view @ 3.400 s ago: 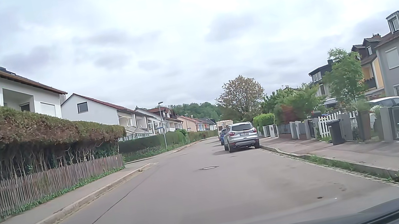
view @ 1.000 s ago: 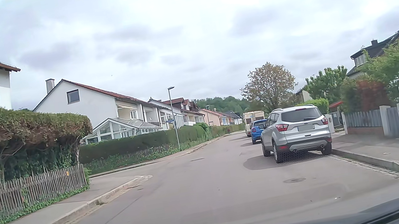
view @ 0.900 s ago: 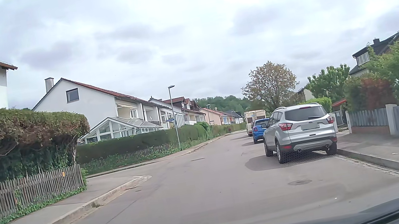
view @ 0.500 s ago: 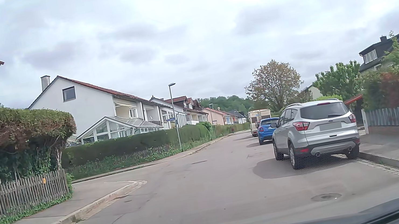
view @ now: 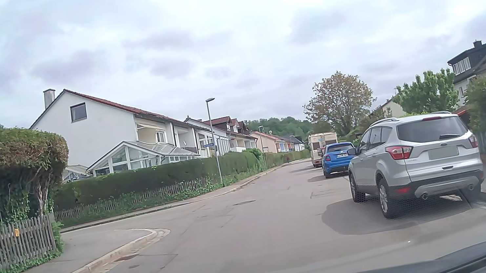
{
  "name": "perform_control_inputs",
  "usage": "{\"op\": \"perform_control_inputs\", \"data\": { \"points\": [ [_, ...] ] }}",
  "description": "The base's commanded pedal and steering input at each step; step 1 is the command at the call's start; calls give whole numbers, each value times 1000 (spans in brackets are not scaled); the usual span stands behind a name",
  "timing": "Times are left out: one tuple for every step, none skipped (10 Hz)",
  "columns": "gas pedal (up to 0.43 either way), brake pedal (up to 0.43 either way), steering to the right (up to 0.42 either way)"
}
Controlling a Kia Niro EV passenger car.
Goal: Follow the waypoints while adhering to traffic rules and regulations
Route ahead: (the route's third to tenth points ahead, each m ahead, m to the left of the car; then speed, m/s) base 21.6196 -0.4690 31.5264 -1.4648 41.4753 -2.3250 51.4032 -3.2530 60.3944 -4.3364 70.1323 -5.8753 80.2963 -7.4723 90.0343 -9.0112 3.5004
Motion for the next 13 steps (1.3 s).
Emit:
{"op": "perform_control_inputs", "data": {
  "points": [
    [118,0,-12],
    [130,0,-12],
    [138,0,-13],
    [138,0,-13],
    [130,0,-13],
    [98,0,-13],
    [98,0,-12],
    [98,0,-9],
    [98,0,-5],
    [98,0,-1],
    [98,0,3],
    [98,0,7],
    [98,0,12]
  ]
}}
